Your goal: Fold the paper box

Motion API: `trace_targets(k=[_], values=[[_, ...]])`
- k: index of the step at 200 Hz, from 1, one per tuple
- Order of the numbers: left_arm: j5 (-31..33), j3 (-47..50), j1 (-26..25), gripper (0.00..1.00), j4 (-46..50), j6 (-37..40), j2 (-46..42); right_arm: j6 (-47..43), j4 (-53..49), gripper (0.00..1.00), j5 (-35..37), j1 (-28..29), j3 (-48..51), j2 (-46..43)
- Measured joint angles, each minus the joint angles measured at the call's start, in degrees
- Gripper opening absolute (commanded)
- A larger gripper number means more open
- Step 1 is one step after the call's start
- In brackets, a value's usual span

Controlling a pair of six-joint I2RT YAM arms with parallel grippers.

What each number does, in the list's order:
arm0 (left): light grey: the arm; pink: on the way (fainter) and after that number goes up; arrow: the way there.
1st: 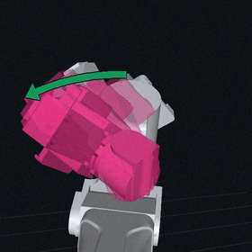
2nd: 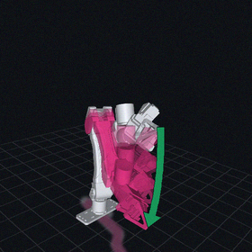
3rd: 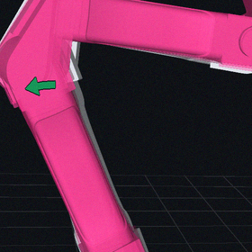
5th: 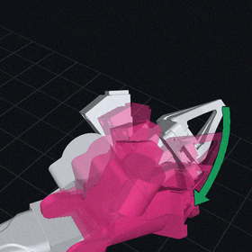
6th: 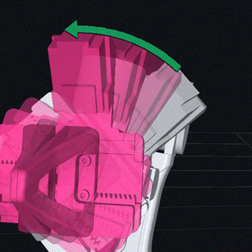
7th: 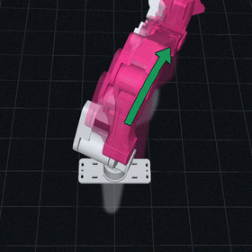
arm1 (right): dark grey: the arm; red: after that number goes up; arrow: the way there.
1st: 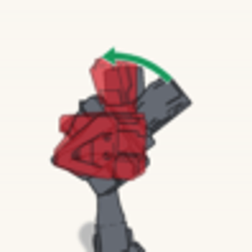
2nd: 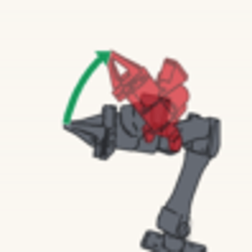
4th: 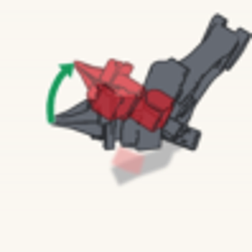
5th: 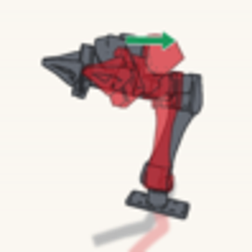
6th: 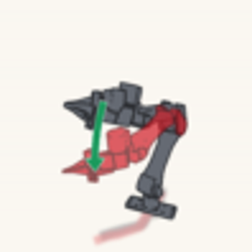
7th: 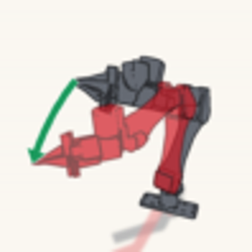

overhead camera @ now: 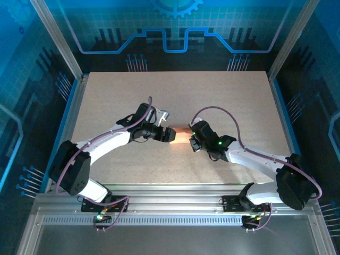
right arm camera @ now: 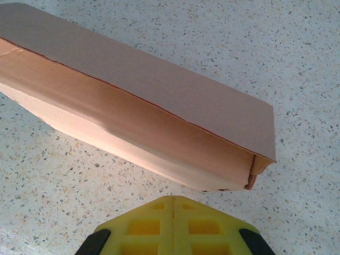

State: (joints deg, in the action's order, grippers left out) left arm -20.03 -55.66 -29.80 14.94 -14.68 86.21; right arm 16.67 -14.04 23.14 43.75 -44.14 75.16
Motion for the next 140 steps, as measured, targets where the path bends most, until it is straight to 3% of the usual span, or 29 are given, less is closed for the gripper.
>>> trace_targets(k=[21, 55, 88, 114, 140], values=[[0.0, -0.5, 0.1, 0.89, 0.4, -0.7, -1.5, 0.0, 0.0, 0.02, -0.2, 0.1, 0.0, 0.0], [0.2, -1.6, 0.7, 0.99, 1.0, -2.9, -4.4, -0.8, -0.1, 0.46, -2.0, 0.1, 0.0, -2.2], [3.9, -2.2, 1.4, 0.99, 1.1, -8.7, -5.8, -1.7, -1.0, 0.73, -4.2, 0.0, 0.0, -8.1], [7.5, -2.3, 1.5, 0.99, 1.1, -17.0, -5.8, -0.2, -2.7, 0.85, -7.8, -2.7, -0.4, -11.9], [9.1, -2.3, 1.5, 0.99, 1.2, -26.0, -5.7, 6.0, -7.4, 0.87, -17.9, -12.6, -6.1, -8.9]])
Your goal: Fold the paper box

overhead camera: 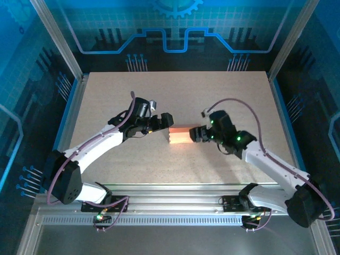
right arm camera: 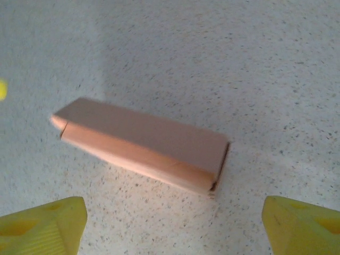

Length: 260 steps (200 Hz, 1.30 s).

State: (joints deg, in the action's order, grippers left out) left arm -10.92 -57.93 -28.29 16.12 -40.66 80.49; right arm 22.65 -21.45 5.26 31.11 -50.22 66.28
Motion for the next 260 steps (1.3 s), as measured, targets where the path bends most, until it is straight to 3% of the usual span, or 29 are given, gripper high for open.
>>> trace_targets(k=[42, 89, 112, 174, 218, 232, 260], values=[[-3.4, -1.6, 0.0, 0.99, -1.8, -8.0, 5.1, 11.4, -2.5, 0.84, -18.6, -10.7, -8.2, 11.5], [-5.9, -1.7, 0.0, 0.99, -3.6, -9.4, 9.4, 16.9, -2.5, 0.82, -31.1, -14.7, -8.3, 18.9], [-7.0, -1.7, 0.0, 0.98, -4.9, -9.4, 10.8, 17.8, -1.1, 0.80, -33.4, -15.4, -7.0, 19.1], [-8.7, -1.1, 0.1, 0.85, -7.3, -8.8, 14.9, 18.3, 0.5, 0.76, -34.4, -15.6, -4.1, 20.5], [-9.7, 0.0, 0.4, 0.83, -9.6, -8.7, 15.5, 18.3, 1.8, 0.72, -34.6, -15.6, -2.4, 20.7], [-9.9, 0.7, 0.4, 0.76, -10.6, -8.5, 15.5, 18.3, 2.3, 0.71, -34.8, -15.6, -1.8, 20.7], [-10.5, 1.5, 0.4, 0.76, -12.7, -8.4, 15.7, 18.3, 2.7, 0.70, -34.9, -15.6, -1.5, 20.7]])
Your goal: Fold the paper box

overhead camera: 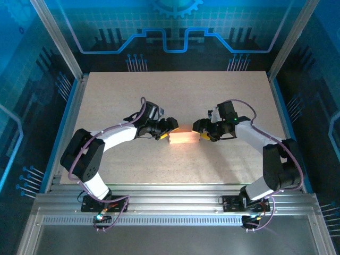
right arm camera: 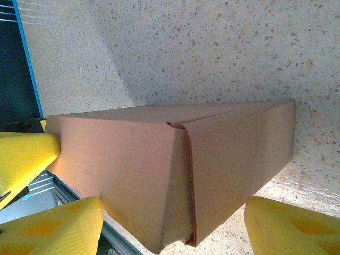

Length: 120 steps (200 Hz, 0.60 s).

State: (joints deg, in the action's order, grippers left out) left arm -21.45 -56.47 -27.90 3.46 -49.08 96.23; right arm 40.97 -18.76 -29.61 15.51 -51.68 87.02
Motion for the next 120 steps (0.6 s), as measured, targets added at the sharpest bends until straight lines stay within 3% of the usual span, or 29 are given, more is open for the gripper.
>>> trace_targets(k=[48, 61, 71, 95, 120], values=[[-0.7, 0.2, 0.0, 0.75, -1.9, 0.1, 1.4, -0.7, 0.0, 0.58, 1.1, 0.0, 0.0, 0.8], [-0.9, 0.6, 0.1, 0.62, -2.8, 0.0, 1.6, -0.9, 0.2, 0.53, 1.3, -0.1, 0.2, 1.0], [-1.1, 0.9, 0.3, 0.62, -3.5, 0.7, 1.6, -0.8, 0.4, 0.51, 1.3, -0.1, 0.3, 1.0], [-1.3, 1.4, 0.4, 0.60, -4.5, 1.2, 1.6, -0.9, 0.5, 0.52, 1.6, -0.2, 0.3, 0.8], [-1.4, 1.4, 0.4, 0.62, -4.8, 1.9, 1.6, -1.2, 0.4, 0.66, 2.6, 0.3, 0.3, -0.1]])
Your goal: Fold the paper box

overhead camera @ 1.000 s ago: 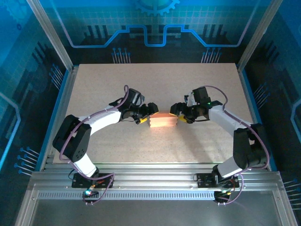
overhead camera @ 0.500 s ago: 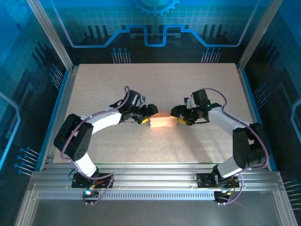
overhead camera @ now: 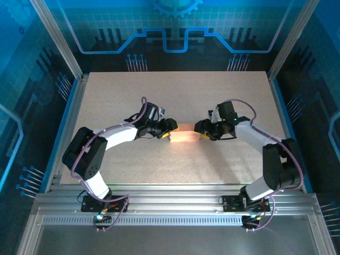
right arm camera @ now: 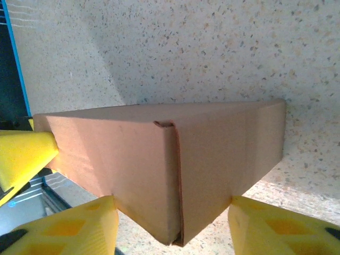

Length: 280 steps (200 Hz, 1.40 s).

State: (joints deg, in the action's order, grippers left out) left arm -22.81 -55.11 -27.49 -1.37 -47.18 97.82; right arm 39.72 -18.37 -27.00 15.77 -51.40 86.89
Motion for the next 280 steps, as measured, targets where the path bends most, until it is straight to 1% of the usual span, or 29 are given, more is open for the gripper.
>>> trace_targets(k=[8, 11, 16, 20, 47, 87, 134, 147, 160, 168, 190, 195, 234, 272, 280], values=[[0.0, 0.0, 0.0, 0.74, 0.0, 0.5, 0.0, 0.0, -0.1, 0.68, 0.6, 0.3, 0.0, -0.4], [0.0, 0.0, 0.0, 0.83, 0.0, 0.9, 0.0, 0.1, -0.2, 0.69, 1.0, 0.3, -0.1, -0.6], [0.0, 0.0, 0.0, 0.96, 0.2, 1.2, 0.0, 0.0, -0.3, 0.70, 1.3, 0.4, -0.2, -0.9], [0.1, 0.0, 0.0, 0.99, 0.2, 1.0, 0.0, -0.2, -0.5, 0.70, 1.5, 0.5, -0.3, -1.1], [1.1, -0.1, 0.0, 0.99, 3.3, 2.2, -0.3, -0.3, -1.1, 0.71, 3.7, 0.7, -2.4, -2.5], [4.2, -0.2, 0.0, 0.99, 9.7, 3.9, -4.2, -0.3, -1.1, 0.71, 5.6, 0.7, -3.0, -4.0], [8.0, 0.1, 0.0, 0.99, 12.8, 4.0, -6.5, -0.3, -1.0, 0.71, 6.1, 0.7, -3.0, -4.0], [8.1, 0.1, 0.0, 0.99, 13.2, 4.0, -6.6, -0.3, -1.0, 0.71, 6.0, 0.7, -3.2, -3.6], [8.0, 0.1, 0.0, 0.95, 13.0, 4.1, -6.7, -0.3, -0.8, 0.71, 5.8, 0.7, -3.6, -2.9], [8.0, 0.1, 0.0, 0.95, 13.0, 4.1, -6.7, -0.3, -0.7, 0.71, 5.6, 0.7, -3.8, -2.3], [8.0, 0.0, 0.0, 0.97, 12.9, 4.1, -6.7, -0.3, -0.3, 0.72, 5.0, 0.7, -4.5, -0.5], [8.0, 0.0, 0.0, 0.99, 12.9, 4.1, -6.8, -0.3, -0.3, 0.71, 4.8, 0.7, -4.7, -0.1], [8.0, 0.3, 0.2, 0.99, 13.1, 4.1, -9.9, -0.3, 0.5, 0.71, 2.4, 0.7, -5.1, 2.9], [8.0, 1.3, 1.1, 0.99, 13.1, 4.3, -12.6, -0.3, 1.0, 0.66, 1.6, 0.7, -5.1, 5.0], [8.0, 1.7, 1.1, 0.96, 13.0, 4.3, -12.6, -0.3, 1.2, 0.65, 1.2, 0.7, -5.1, 5.4]])
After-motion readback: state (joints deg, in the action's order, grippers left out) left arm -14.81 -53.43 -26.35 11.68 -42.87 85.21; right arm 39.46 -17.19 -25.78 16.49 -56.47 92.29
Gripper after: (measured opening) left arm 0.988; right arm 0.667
